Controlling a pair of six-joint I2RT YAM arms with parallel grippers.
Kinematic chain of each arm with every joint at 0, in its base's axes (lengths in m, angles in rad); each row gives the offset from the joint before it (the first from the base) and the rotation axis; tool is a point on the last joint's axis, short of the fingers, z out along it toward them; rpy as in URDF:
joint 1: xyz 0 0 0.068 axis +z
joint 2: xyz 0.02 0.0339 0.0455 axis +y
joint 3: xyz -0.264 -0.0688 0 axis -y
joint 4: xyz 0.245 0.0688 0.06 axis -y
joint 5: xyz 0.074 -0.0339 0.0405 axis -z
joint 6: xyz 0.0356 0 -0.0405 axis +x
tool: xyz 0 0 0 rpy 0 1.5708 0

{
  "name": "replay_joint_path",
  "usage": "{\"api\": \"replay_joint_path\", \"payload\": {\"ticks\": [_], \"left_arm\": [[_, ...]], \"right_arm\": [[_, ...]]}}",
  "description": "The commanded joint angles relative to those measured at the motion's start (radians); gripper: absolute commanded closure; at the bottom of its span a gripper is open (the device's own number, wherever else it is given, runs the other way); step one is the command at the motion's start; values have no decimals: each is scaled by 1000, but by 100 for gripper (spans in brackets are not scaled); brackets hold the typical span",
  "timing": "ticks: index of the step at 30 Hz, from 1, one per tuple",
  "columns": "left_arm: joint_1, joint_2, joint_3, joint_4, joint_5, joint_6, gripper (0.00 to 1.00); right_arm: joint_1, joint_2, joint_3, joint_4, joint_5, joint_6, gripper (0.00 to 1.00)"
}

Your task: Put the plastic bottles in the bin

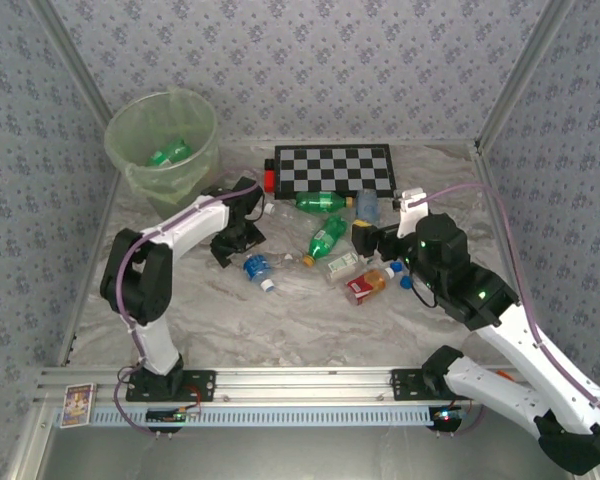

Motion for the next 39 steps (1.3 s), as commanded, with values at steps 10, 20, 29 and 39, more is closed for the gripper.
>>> {"api": "replay_joint_path", "payload": {"ticks": [10,20,29,39], "left_arm": [[33,65,-10,48,91,78,23],[31,64,-73,124,98,47,23],[6,13,-59,99,60,58,40],[-66,-119,178,-34,-74,87,42]], "right_arm": [[7,5,24,-36,24,24,0],[15,29,27,-11,10,25,1],[15,24,25,-19,19,19,1],[16,51,21,27,19,9,1]]}}
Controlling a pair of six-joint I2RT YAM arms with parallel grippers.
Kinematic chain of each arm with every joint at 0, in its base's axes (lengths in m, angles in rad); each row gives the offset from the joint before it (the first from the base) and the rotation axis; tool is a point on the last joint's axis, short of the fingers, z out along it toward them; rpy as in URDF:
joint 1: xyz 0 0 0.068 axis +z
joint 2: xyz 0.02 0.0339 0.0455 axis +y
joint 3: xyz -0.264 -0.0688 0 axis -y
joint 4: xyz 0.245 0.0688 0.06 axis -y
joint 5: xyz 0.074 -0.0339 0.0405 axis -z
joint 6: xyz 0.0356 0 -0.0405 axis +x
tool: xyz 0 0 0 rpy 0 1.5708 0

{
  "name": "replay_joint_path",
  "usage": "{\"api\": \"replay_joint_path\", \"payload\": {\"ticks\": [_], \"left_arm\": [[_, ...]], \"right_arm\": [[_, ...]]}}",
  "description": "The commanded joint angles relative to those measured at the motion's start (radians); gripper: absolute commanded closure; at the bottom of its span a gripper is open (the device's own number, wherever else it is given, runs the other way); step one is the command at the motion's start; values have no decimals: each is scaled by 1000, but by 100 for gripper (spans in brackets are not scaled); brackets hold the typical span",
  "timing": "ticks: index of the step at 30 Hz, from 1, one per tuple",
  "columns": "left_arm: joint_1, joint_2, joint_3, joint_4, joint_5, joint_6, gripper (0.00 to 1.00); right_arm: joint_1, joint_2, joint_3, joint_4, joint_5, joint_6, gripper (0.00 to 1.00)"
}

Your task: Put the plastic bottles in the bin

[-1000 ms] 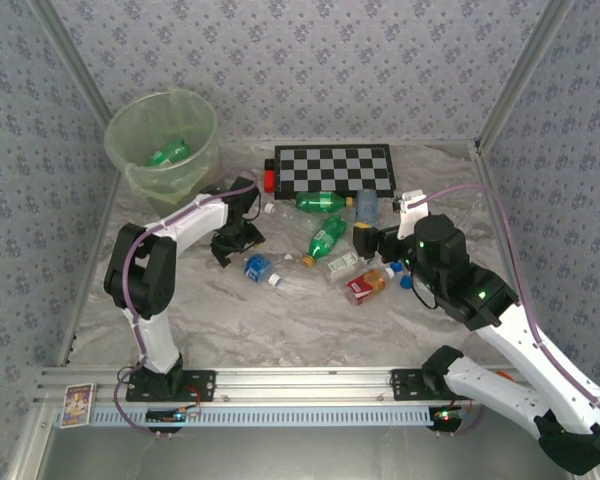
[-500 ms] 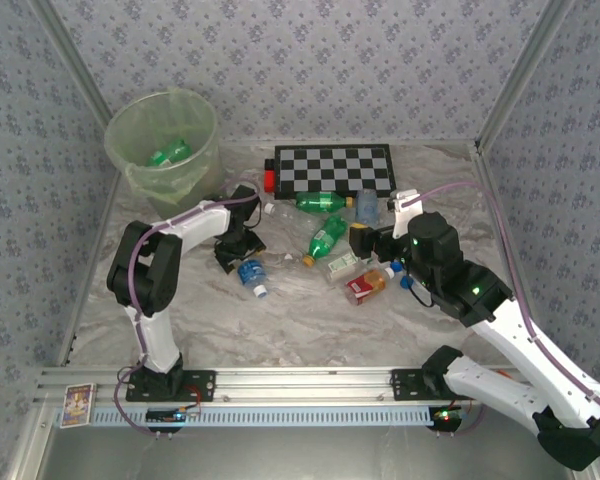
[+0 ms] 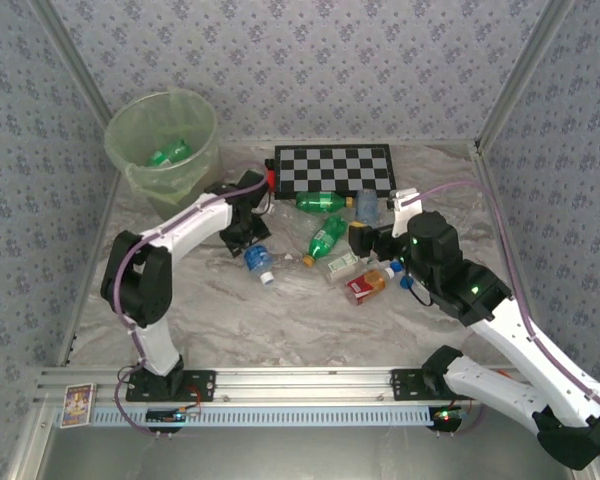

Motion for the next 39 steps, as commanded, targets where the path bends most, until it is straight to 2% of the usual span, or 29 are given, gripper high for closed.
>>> {"api": "replay_joint_path", "payload": {"ticks": [1,9,13,20,30,34,39], "left_arm": [[-23,-97,124,-71,-99,30,42],[-28,-203,304,-33,-287,172,42],[9,-230,410,-18,-352,278,42],[160,-224,595,11,-340,460,42],[418,-86,869,90,-272,696,42],[493,-31,872,137,-206,662,43],[495,49,892,170,-204,684,43]], "right_arm": [[8,19,22,42,3,-5,1],[5,121,94,72,-38,-47,1],[5,164,119,88,-50,-48,1],[4,219,155,119,-41,-57,1],[2,309,238,143,-40,-72,1],[4,335,254,149,-37,-68,1],[4,348,263,152,-16,-75,1]]}}
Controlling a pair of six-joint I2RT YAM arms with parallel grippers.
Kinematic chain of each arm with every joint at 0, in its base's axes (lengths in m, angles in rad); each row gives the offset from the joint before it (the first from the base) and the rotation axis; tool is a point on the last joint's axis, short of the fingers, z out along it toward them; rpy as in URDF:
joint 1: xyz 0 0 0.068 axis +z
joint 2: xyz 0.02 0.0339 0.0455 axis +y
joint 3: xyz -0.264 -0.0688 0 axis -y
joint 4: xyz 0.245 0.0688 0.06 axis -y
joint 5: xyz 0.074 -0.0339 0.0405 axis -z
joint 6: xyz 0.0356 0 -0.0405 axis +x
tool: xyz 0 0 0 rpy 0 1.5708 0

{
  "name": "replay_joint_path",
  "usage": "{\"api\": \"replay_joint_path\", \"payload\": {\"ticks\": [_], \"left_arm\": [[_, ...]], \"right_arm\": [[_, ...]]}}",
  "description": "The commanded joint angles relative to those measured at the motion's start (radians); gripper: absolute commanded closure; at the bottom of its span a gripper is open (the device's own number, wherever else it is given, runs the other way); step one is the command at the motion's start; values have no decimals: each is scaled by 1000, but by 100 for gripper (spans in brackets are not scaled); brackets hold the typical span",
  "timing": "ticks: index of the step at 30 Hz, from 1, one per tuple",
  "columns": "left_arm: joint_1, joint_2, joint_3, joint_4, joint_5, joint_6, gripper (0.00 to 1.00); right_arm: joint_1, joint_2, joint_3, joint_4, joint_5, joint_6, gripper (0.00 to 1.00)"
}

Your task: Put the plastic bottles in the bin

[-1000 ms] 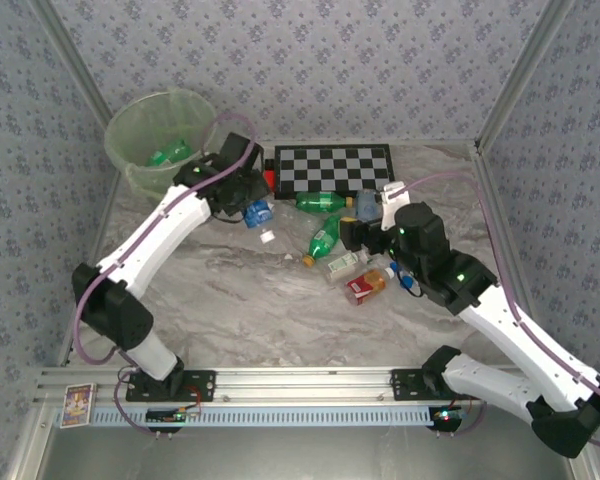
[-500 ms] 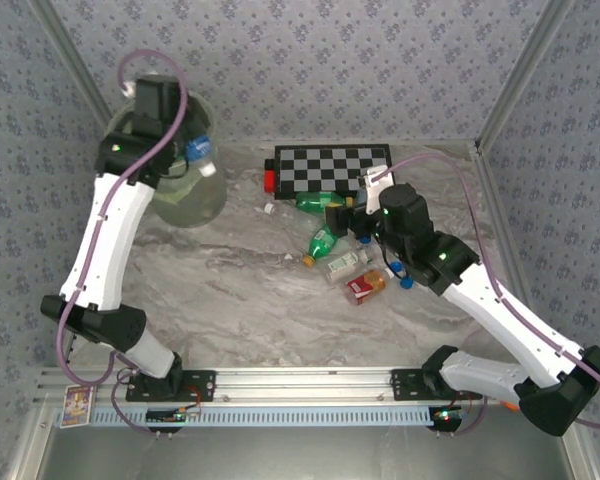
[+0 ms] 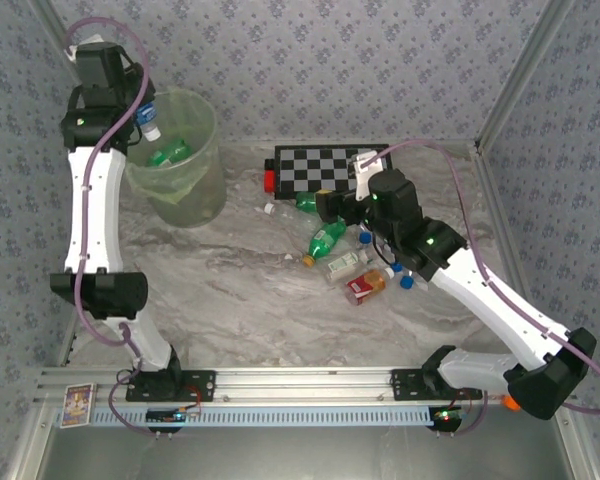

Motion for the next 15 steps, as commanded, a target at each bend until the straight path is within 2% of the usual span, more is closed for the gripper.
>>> {"api": "replay_joint_path", "payload": {"ticks": [1,7,15], "left_arm": [[-3,39,31,59,32,28,43],[-9,76,-41,166,37,38,43],[-56,53,-223,309,-19,118,44]], "right_arm": [[4,5,34,22,25,-19,1],[1,13,32,34,38,-22,1],[-10,18,26,42,43,-30,1]]}}
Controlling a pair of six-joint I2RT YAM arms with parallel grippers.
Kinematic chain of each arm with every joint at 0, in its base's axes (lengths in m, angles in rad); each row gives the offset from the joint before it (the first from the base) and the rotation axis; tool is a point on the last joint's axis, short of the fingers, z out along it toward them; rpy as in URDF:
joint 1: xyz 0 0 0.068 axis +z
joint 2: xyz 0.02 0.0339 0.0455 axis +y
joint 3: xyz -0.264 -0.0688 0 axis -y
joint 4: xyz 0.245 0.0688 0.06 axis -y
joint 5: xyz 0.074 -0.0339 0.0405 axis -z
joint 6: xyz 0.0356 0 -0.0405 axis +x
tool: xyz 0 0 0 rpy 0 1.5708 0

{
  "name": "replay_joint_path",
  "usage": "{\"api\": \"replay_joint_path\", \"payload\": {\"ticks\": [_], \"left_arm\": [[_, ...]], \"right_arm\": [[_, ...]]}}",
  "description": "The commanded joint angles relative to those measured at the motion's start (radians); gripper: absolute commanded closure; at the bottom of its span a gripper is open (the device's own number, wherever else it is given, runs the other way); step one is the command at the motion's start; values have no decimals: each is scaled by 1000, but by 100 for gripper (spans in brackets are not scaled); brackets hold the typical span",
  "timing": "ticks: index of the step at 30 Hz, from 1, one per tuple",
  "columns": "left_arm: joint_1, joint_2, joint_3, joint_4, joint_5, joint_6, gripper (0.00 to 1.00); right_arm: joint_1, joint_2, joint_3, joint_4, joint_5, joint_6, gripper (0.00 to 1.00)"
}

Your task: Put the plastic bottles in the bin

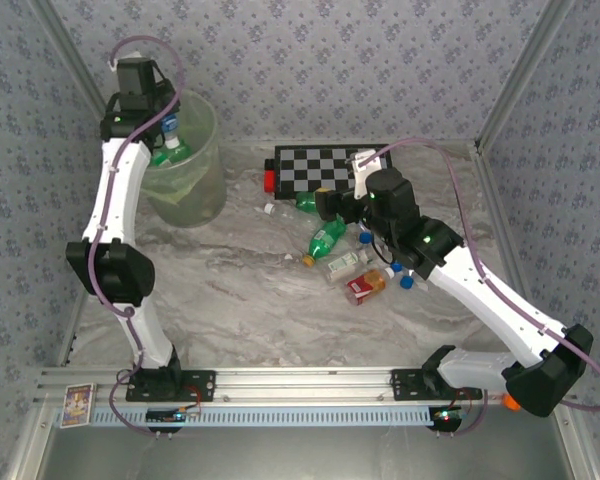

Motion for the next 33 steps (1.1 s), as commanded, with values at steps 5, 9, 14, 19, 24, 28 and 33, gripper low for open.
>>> {"api": "replay_joint_path", "payload": {"ticks": [5,9,14,19,24,28,33], "left_arm": [[-21,-72,-194,185,-7,-9,44],[-24,-106,-291,242,3,-55,44],[-26,-131,-341,237,28,-79,44],[-29,-145,-365,207,44,-94,40],[-30,-166,-397,205,68,-107,23],[-30,-186,-388,182,84,-110,5],[-25,-212,-370,148,74,-114,3]], "right_arm": [[-16,19,32,26,10,-16,1],[-22,26,40,26,-3,-19,1],[-26,32,44,25,-16,-18,1],[-30,42,62,11,-20,-35,0],[-36,43,68,15,-28,-46,1],[-38,43,65,12,-33,-40,1],[-37,37,60,12,-39,-33,1]]}}
